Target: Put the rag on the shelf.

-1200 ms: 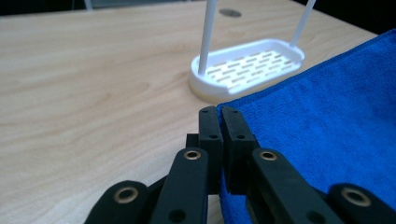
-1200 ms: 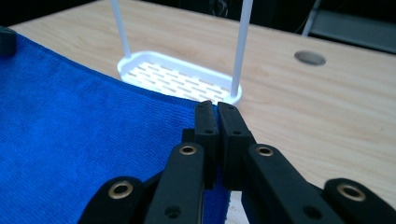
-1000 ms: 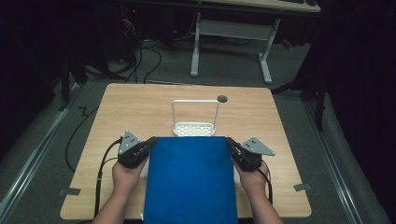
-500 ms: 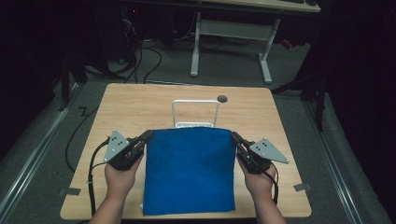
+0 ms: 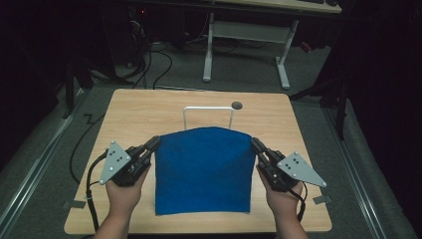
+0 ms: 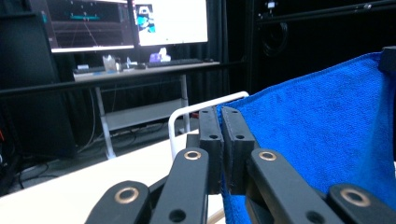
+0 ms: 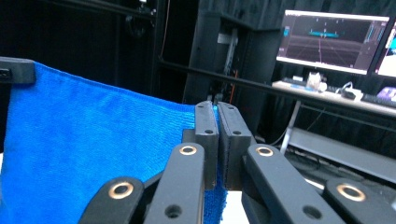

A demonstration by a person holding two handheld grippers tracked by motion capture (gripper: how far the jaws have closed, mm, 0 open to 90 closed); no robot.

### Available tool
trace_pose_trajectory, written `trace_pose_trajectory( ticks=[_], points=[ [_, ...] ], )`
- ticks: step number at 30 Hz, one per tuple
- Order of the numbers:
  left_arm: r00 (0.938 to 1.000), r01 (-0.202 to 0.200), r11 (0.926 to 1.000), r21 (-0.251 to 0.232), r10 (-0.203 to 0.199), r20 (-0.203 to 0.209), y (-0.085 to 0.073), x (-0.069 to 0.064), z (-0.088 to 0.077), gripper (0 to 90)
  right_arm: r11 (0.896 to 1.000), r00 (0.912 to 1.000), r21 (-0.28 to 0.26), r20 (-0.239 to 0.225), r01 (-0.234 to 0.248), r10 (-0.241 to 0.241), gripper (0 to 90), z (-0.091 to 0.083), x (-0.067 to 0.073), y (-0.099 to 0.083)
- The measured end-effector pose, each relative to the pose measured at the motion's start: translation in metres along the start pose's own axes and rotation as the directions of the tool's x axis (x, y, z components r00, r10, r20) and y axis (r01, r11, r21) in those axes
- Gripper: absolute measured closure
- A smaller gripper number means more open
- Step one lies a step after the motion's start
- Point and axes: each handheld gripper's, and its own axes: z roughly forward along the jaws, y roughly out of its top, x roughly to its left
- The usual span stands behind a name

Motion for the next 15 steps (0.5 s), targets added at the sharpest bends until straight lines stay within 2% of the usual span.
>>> trace_pose_trajectory(
  ticks=[5,8,15],
  points=[
    [0.9999,-0.005,0.9998,-0.02,0.005,0.01,0.007,-0.002,-0.003,88.3,1.0,1.0,-0.019,-0.001,0.006,-0.006,88.5,-0.005,0.001,0.007],
    [0.9997,-0.025,0.9994,-0.026,0.025,0.003,0.01,-0.003,-0.002,88.4,1.0,1.0,-0.019,0.0,-0.001,0.001,88.5,-0.005,-0.001,0.008],
    [0.9998,-0.018,0.9998,-0.009,0.018,-0.012,0.017,0.015,0.018,88.5,1.0,0.9996,-0.022,0.019,-0.02,0.021,88.5,0.004,-0.016,0.017]
  ],
)
